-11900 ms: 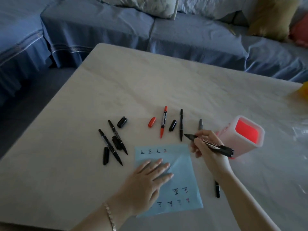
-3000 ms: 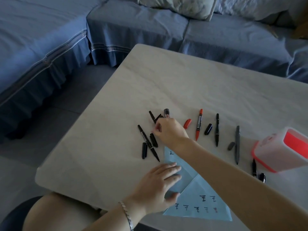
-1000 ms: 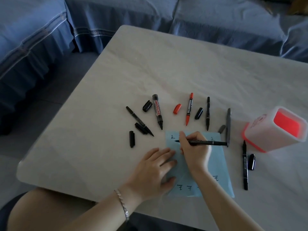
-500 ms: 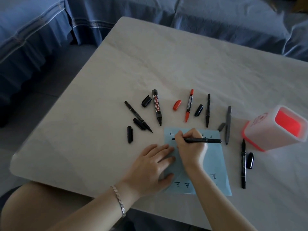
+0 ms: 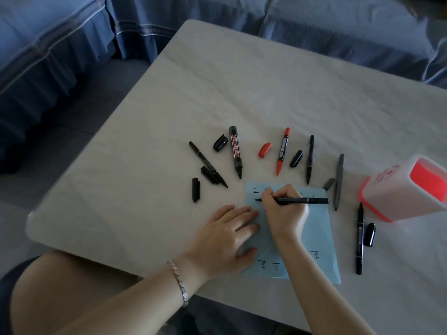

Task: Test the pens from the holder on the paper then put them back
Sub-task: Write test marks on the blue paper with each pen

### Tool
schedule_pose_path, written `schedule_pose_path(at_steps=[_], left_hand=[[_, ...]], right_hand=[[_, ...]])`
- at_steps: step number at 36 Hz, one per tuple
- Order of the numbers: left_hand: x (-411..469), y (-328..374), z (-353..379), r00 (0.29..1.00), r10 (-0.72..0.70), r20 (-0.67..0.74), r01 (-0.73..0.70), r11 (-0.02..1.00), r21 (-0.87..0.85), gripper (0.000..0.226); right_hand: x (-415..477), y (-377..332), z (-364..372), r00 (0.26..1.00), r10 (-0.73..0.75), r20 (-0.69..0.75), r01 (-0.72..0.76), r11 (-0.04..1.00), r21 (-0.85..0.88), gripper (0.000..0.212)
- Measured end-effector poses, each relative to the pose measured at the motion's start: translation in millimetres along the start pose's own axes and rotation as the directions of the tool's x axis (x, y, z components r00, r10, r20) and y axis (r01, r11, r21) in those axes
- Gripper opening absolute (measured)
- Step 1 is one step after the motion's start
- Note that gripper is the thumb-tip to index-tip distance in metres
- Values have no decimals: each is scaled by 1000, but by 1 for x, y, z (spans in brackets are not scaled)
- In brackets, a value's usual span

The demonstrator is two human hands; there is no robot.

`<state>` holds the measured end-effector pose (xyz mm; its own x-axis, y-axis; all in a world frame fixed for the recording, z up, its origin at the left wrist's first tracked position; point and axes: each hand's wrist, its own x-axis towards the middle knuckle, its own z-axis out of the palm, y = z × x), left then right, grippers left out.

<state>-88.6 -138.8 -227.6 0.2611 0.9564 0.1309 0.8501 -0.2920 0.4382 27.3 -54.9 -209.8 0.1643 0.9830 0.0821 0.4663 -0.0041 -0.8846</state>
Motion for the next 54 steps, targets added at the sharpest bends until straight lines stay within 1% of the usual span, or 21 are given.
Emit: schedule_pose_path(at_steps=[6, 15, 21, 28, 33, 35, 39, 43, 46, 48, 50, 52, 54], left_hand=[[0, 0, -1, 1000, -2, 14, 2, 1000, 12, 44], [0, -1, 0, 1000, -2, 7, 2, 1000, 12, 43], [1, 0, -1, 1000, 0, -5, 0, 1000, 16, 42], [1, -1, -1, 1000, 10, -6, -10, 1000, 19, 42], [1, -1, 0, 1000, 11, -8, -11, 1000, 14, 43], [1, -1, 0, 1000, 14, -14, -14, 1000, 7, 43], [1, -2, 1, 999, 22, -35, -22, 1000, 6, 43], [1, -3, 4, 997, 41, -72, -39, 999, 23, 42], [0, -3, 6, 992, 66, -107, -62, 997, 43, 40], [0, -4, 7, 979, 92, -181, -90, 996, 21, 34], [-2, -4, 5, 956, 99, -278, -103, 995, 1, 27], [-3, -2, 1, 931, 36, -362, -42, 999, -9, 25], [-3, -2, -7, 886, -107, -452, 104, 994, -33, 22]], right_hand=[[-1, -1, -1, 1000, 0, 26, 0, 1000, 2, 40], [0, -2, 0, 1000, 10, -2, -10, 1000, 15, 38], [0, -3, 0, 999, 10, 37, -11, 1000, 14, 36], [-1, -4, 0, 999, 7, 53, -8, 1000, 14, 38], [-1, -3, -1, 999, 32, -34, -32, 999, 18, 39], [0, -4, -2, 998, 46, -42, -45, 999, 22, 36], [1, -2, -3, 993, 83, -80, -77, 994, 77, 35], [2, -3, -2, 984, 138, -113, -123, 984, 130, 33], [4, -6, -5, 972, 218, -85, -194, 955, 224, 26], [5, -9, -10, 969, 246, -35, -227, 934, 274, 25], [6, -12, -15, 964, 263, 30, -260, 921, 290, 28], [6, -13, -22, 952, 282, 115, -304, 910, 283, 31], [6, -13, -28, 937, 288, 198, -333, 909, 250, 30]])
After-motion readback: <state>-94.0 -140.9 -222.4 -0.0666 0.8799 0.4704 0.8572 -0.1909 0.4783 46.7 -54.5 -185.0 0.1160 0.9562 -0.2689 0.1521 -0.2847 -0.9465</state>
